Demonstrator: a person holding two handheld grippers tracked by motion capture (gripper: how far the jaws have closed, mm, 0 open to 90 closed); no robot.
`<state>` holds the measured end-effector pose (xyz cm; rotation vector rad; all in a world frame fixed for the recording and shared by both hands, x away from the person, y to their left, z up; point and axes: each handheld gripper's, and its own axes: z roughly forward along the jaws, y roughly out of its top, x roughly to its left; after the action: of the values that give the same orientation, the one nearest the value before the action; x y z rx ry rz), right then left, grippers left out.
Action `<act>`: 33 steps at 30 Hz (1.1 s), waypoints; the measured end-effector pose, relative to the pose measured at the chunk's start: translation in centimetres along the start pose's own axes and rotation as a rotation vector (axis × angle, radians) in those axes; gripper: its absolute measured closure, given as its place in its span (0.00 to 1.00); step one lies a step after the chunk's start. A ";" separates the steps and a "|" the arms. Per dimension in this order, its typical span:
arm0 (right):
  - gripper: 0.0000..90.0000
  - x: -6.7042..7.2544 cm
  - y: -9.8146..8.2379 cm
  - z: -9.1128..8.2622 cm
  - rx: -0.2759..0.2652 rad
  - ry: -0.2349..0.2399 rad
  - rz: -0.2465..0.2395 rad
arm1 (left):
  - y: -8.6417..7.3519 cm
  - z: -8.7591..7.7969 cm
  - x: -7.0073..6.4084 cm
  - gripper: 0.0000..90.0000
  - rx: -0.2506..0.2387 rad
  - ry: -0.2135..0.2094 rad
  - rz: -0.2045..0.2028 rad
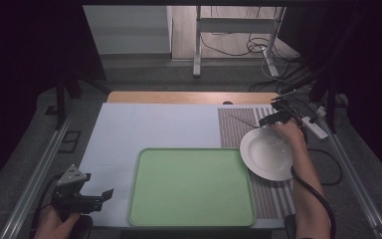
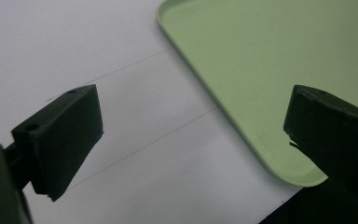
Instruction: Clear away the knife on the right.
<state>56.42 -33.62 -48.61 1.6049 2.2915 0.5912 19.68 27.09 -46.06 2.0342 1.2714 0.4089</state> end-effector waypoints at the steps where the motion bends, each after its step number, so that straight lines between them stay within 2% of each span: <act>1: 0.07 0.2 0.1 0.2 0.007 -0.004 -0.009 | 0.0 0.0 0.0 0.05 0.000 -0.001 -0.002; 4: 0.08 0.9 0.5 0.6 0.013 0.004 -0.024 | 0.0 0.0 0.0 0.05 0.000 -0.001 -0.004; 7: 0.14 1.6 0.7 0.9 0.027 0.005 -0.059 | 0.0 0.0 0.0 0.05 0.000 0.000 0.000; 10: 0.22 2.0 0.7 1.3 0.050 -0.004 -0.095 | 0.0 0.0 0.0 0.05 0.001 0.000 -0.001; 12: 0.21 2.0 0.6 1.6 0.080 -0.036 -0.120 | 0.0 0.0 0.0 0.05 0.001 -0.001 -0.002; 14: 0.29 1.8 0.5 1.6 0.078 -0.003 -0.119 | 0.0 0.0 0.0 0.05 0.001 0.000 -0.001; 16: 0.42 1.5 0.4 1.3 0.079 0.003 -0.144 | 0.0 0.0 0.0 0.05 0.001 0.000 0.000; 19: 0.55 1.0 0.3 0.9 0.089 0.017 -0.158 | 0.0 0.0 0.0 0.05 0.002 0.001 0.001; 24: 0.85 0.5 -0.1 0.3 0.114 0.034 -0.185 | 0.0 0.0 -0.1 0.05 0.005 0.006 0.007; 27: 0.89 0.5 -0.2 0.2 0.113 0.043 -0.224 | 0.0 0.1 -0.1 0.05 0.008 0.008 0.009; 30: 0.89 0.5 -0.1 0.2 0.123 0.046 -0.214 | 0.0 0.0 -0.1 0.05 0.006 0.009 0.008; 33: 0.89 0.5 -0.2 0.1 0.116 0.031 -0.242 | 0.0 0.0 -0.1 0.05 0.005 0.007 0.007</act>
<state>56.19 -33.23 -48.77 1.3446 2.5341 0.4340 19.67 26.99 -46.06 2.0436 1.2714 0.4169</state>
